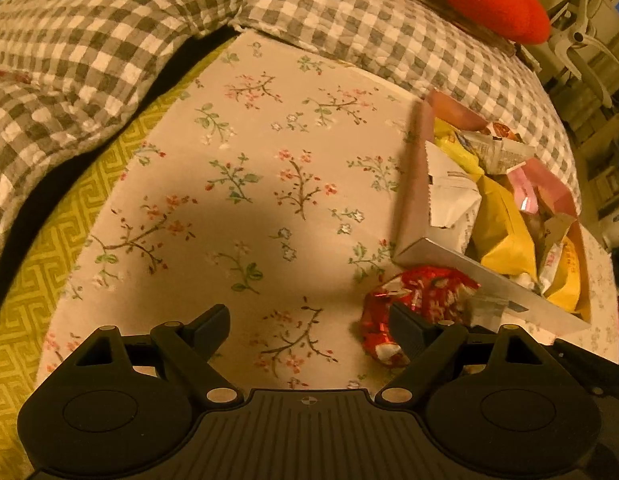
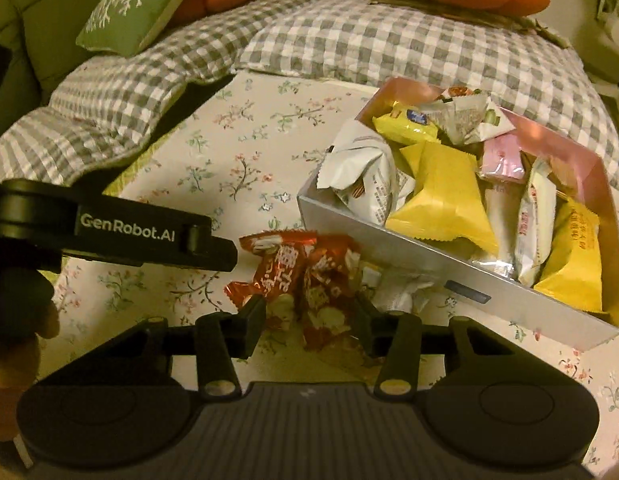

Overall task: Organize snacks
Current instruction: 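Move both tools back toward the red candy wrappers beside the box, then grasp a red candy with the left tool while the right grasps another red candy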

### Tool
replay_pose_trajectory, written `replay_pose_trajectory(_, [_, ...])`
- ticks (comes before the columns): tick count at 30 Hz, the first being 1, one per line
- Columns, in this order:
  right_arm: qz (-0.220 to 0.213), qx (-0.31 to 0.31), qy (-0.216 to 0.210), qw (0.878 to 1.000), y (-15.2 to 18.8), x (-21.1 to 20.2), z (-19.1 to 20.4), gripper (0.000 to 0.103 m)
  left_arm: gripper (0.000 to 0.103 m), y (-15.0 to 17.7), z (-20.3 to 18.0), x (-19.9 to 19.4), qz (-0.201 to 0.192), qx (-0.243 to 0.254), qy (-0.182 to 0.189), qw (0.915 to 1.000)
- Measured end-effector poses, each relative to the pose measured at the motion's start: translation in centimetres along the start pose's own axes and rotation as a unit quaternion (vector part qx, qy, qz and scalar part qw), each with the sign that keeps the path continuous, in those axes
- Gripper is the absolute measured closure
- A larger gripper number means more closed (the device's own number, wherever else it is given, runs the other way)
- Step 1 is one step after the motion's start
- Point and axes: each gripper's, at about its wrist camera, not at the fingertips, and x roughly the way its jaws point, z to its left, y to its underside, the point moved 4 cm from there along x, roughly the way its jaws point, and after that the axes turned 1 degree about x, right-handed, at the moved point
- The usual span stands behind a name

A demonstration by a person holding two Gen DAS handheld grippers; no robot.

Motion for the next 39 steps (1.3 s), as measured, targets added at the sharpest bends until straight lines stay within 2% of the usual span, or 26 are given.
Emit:
replay_pose_trajectory(6, [-0.014, -0.002, 0.024, 1.0, -0.4, 0.3, -0.5, 0.065, 0.015, 0.0, -1.2, -0.1, -0.007, 0.001, 0.036, 0.9993])
replay_pose_trajectory(10, [-0.019, -0.003, 0.014, 1.0, -0.4, 0.9, -0.6, 0.065, 0.015, 0.3, -1.6, 0.7, 0.009, -0.014, 0.051, 0.9986])
replay_pose_trajectory(12, [-0.014, -0.021, 0.02, 0.999, -0.1, 1.3, -0.2, 0.073, 0.015, 0.5, -2.1, 0.9, 0.012, -0.006, 0.052, 0.9985])
replay_pose_trajectory(14, [-0.01, -0.024, 0.011, 1.0, 0.0, 1.4, 0.0, 0.092, 0.015, 0.5, -2.4, 0.9, 0.01, 0.004, 0.05, 0.9987])
replay_pose_trajectory(17, [-0.016, -0.006, -0.002, 1.0, -0.4, 0.9, -0.4, 0.098, 0.015, 0.6, -2.4, 1.0, 0.013, 0.0, 0.054, 0.9985])
replay_pose_trajectory(23, [-0.012, 0.012, -0.017, 1.0, 0.1, 0.5, -1.3, 0.1, 0.017, 0.4, -2.1, 1.2, 0.009, -0.007, 0.049, 0.9988])
replay_pose_trajectory(25, [-0.012, 0.005, -0.012, 1.0, 0.1, 0.5, -1.1, 0.095, 0.017, 0.3, -2.0, 1.2, 0.0, -0.005, 0.036, 0.9993])
replay_pose_trajectory(27, [-0.029, 0.002, -0.004, 1.0, -0.3, 0.3, -1.0, 0.078, 0.017, 0.1, -1.6, 1.0, -0.006, -0.01, 0.03, 0.9995])
replay_pose_trajectory(28, [-0.037, -0.004, 0.001, 0.999, -0.5, 0.3, -1.0, 0.06, 0.018, 0.0, -1.3, 1.0, -0.008, -0.017, 0.03, 0.9994])
replay_pose_trajectory(29, [-0.045, -0.013, 0.005, 0.999, -0.7, 0.3, -0.8, 0.055, 0.018, -0.1, -1.0, 0.9, -0.01, -0.023, 0.03, 0.9992])
replay_pose_trajectory(33, [-0.044, -0.031, -0.004, 0.999, -1.0, 1.2, -0.3, 0.057, 0.018, -0.3, 0.2, 0.8, -0.012, -0.039, 0.025, 0.9989])
replay_pose_trajectory(36, [-0.048, -0.05, 0.005, 0.998, -1.2, 1.5, 0.1, 0.056, 0.018, -0.5, 1.0, 0.6, -0.015, -0.055, 0.032, 0.9979])
replay_pose_trajectory(39, [-0.047, -0.036, -0.005, 0.998, -1.6, 1.9, -0.2, 0.055, 0.018, -0.6, 1.4, 0.4, -0.016, -0.062, 0.03, 0.9975])
